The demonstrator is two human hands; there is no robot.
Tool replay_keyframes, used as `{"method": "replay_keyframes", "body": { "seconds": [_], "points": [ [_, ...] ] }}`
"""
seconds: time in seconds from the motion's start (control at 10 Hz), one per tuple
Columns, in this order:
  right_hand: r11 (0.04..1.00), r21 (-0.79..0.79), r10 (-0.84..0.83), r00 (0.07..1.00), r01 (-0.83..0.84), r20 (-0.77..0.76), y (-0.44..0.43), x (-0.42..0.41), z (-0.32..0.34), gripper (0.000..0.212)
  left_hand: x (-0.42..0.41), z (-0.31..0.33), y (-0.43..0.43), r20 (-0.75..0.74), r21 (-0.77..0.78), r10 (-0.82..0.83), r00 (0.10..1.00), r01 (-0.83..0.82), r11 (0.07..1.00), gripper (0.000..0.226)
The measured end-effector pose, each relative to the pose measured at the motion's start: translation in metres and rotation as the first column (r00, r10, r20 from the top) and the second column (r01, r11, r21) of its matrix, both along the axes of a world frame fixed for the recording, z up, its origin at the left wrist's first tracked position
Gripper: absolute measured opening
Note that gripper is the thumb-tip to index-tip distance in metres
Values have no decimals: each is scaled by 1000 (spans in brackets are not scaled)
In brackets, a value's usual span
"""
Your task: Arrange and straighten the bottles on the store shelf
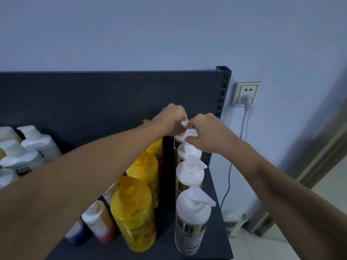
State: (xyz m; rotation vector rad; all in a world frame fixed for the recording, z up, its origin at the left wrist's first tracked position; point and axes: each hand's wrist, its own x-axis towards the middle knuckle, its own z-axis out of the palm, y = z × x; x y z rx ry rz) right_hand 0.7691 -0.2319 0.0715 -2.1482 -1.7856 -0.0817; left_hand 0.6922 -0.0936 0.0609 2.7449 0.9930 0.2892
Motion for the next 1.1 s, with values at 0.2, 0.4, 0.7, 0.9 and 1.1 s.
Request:
{"method": "replay_keyframes", "body": {
  "seconds": [0.2,0.4,0.7,0.9,1.1],
  "points": [
    [1000,8,5,1000,-5,-9,-4,-1,0,30,1,-4,1,8,-2,-43,999,43,999,34],
    [1000,30,1,1000,0,-24,-6,-3,-3,30,2,-2,-3,24,-6,-47,999,48,999,31],
    [1000,31,0,999,1,-49,-6,-4,-6,28,-2,-1,-2,45,-21,-100,994,101,995,41],
    [1000,17,-18,999,19,-49,-4,-5,-7,29,-9,-1,-3,28,3,-140,990,140,990,27],
    [998,0,-60,998,60,-13,-8,-10,-9,35,-26,9,-12,-3,115,-96,995,95,989,25]
  ]
}}
